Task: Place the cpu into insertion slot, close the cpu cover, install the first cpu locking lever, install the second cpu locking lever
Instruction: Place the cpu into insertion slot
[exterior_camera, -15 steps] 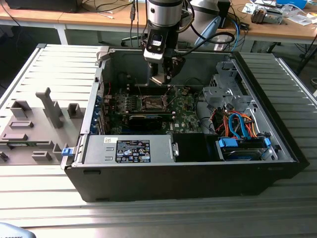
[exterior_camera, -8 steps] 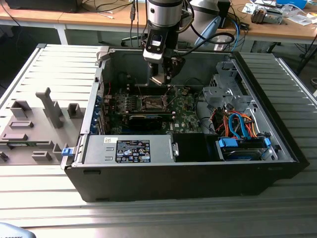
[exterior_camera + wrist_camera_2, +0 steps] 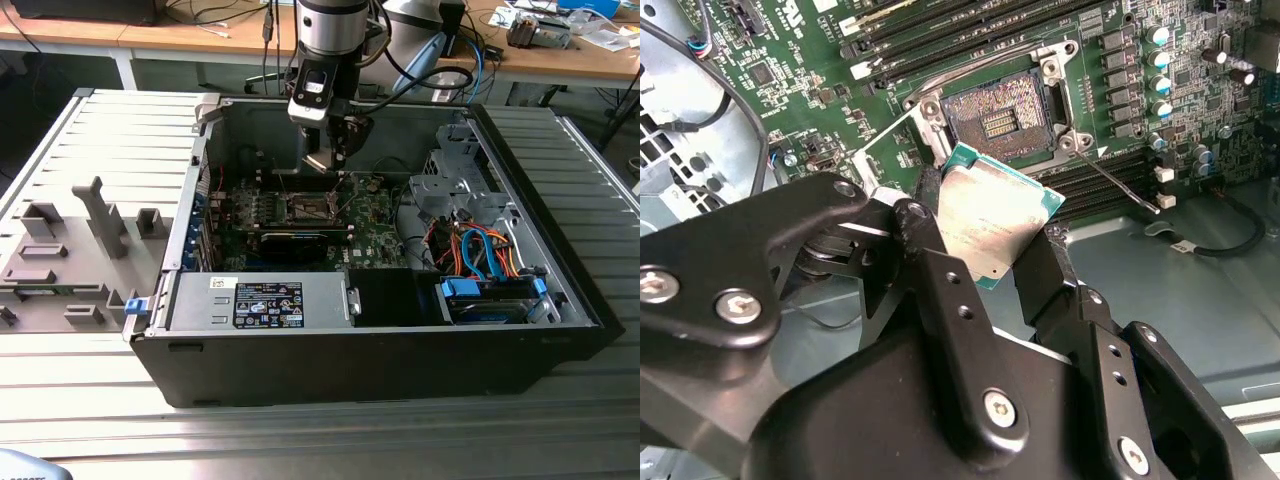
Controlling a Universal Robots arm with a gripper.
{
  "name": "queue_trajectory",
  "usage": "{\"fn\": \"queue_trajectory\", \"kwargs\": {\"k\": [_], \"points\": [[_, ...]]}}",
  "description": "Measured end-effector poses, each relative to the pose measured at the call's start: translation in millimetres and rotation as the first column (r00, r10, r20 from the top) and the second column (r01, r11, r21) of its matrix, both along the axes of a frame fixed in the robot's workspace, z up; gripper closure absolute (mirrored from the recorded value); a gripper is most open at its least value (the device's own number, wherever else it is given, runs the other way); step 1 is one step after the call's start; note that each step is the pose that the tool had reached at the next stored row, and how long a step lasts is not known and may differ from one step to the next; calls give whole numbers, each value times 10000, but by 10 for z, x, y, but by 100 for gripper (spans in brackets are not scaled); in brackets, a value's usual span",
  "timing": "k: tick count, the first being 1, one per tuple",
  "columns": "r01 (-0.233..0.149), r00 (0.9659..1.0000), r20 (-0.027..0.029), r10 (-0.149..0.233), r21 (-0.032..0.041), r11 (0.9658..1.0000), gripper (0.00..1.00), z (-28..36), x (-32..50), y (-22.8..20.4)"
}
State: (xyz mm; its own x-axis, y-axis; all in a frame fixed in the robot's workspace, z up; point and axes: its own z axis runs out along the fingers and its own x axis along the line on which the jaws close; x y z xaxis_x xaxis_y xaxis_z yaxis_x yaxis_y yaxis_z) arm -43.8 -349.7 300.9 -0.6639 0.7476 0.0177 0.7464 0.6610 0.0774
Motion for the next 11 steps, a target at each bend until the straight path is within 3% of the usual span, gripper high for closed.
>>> {"fn": "queue_trajectory", "kwargs": {"k": [11], "points": [[164, 9999, 0, -164, -3, 9999, 46, -5, 0, 0]]}}
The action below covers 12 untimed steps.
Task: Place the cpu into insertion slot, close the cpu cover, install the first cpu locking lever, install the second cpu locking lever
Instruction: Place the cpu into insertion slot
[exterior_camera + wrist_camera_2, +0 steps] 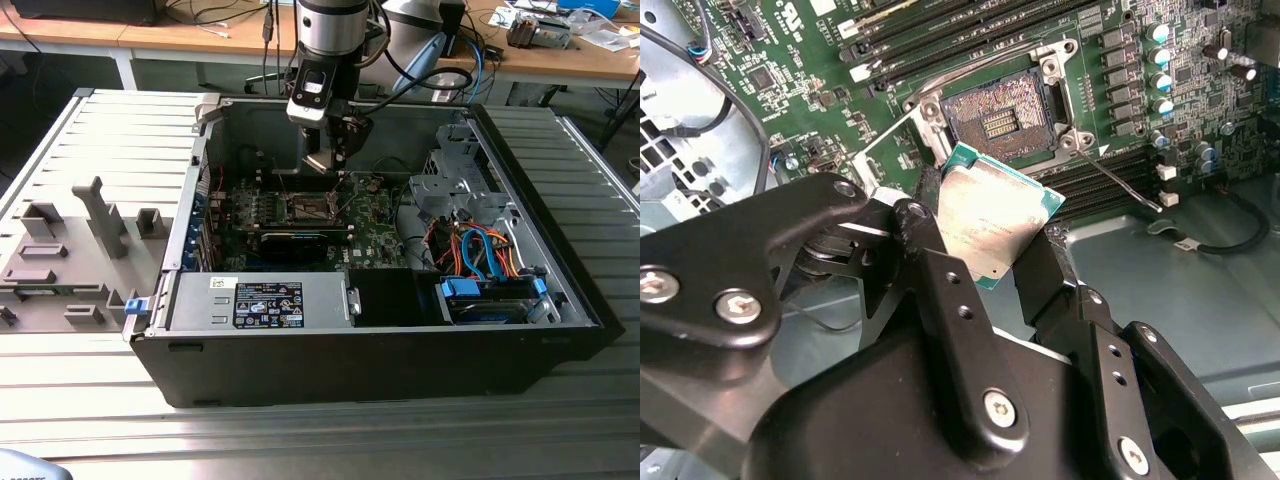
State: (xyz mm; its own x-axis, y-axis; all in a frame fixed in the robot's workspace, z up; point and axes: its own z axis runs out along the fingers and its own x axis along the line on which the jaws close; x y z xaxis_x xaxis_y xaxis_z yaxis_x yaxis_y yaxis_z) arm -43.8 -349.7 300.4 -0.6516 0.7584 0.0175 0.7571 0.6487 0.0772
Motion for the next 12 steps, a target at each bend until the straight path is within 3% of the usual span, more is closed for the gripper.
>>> {"fn": "queue_trajectory", "kwargs": {"k": [12], "points": [[162, 9999, 0, -162, -15, 9999, 46, -6, 0, 0]]}}
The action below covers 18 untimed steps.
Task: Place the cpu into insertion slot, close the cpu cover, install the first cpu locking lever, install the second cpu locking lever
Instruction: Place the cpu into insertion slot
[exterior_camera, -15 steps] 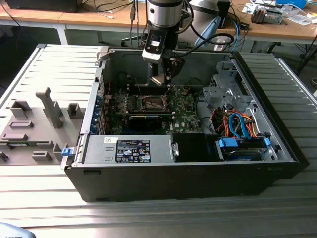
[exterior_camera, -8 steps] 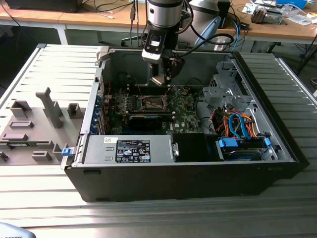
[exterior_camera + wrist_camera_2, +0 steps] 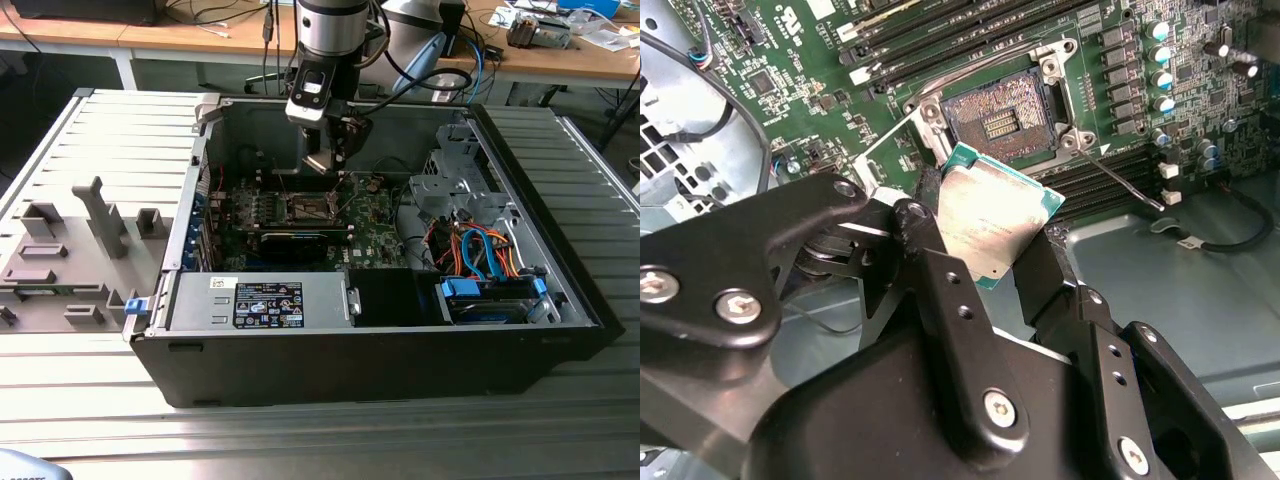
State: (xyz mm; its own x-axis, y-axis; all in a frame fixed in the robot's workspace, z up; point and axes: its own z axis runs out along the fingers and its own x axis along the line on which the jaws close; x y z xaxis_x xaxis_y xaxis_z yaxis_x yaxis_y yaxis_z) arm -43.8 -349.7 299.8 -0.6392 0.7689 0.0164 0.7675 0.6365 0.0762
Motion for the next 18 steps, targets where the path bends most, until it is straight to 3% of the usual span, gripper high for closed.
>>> {"fn": "queue_trajectory", "kwargs": {"k": [18], "points": [[285, 9996, 1, -285, -64, 9996, 46, -12, 0, 0]]}}
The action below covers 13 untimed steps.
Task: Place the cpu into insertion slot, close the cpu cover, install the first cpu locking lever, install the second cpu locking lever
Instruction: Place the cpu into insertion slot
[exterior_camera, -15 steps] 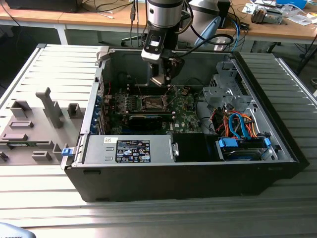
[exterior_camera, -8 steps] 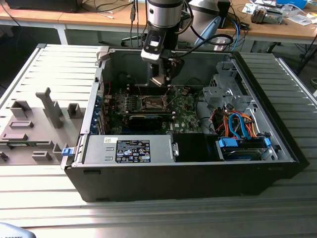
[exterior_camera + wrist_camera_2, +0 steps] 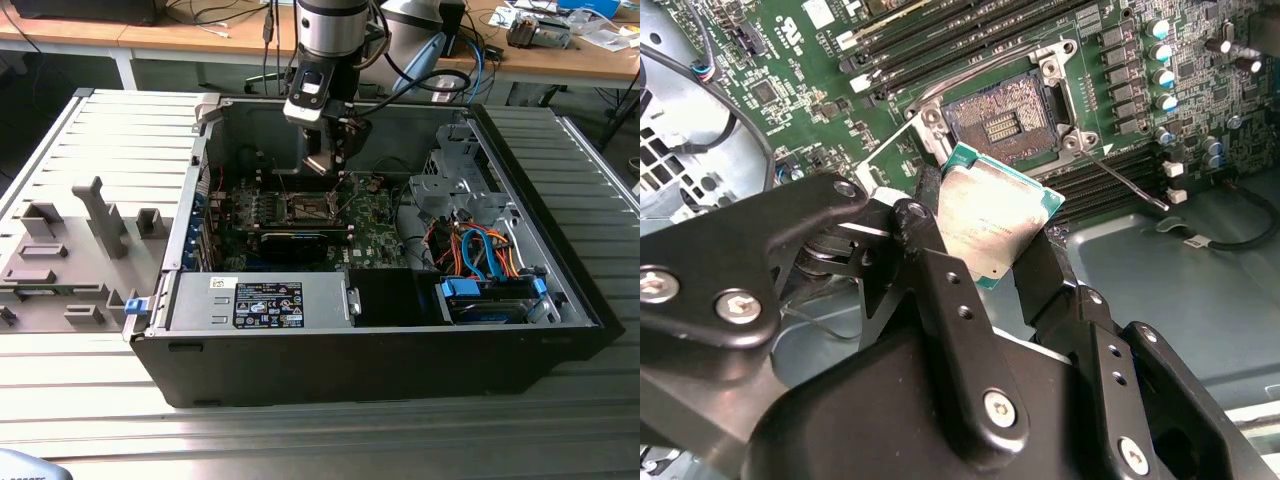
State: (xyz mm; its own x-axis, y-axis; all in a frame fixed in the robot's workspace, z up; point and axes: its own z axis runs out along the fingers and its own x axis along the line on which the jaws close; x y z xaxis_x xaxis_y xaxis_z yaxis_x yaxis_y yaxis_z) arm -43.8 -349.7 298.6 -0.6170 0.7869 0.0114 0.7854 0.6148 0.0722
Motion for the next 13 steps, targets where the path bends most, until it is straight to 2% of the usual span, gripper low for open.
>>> {"fn": "queue_trajectory", "kwargs": {"k": [13], "points": [[232, 9997, 1, -232, -35, 9997, 46, -12, 0, 0]]}}
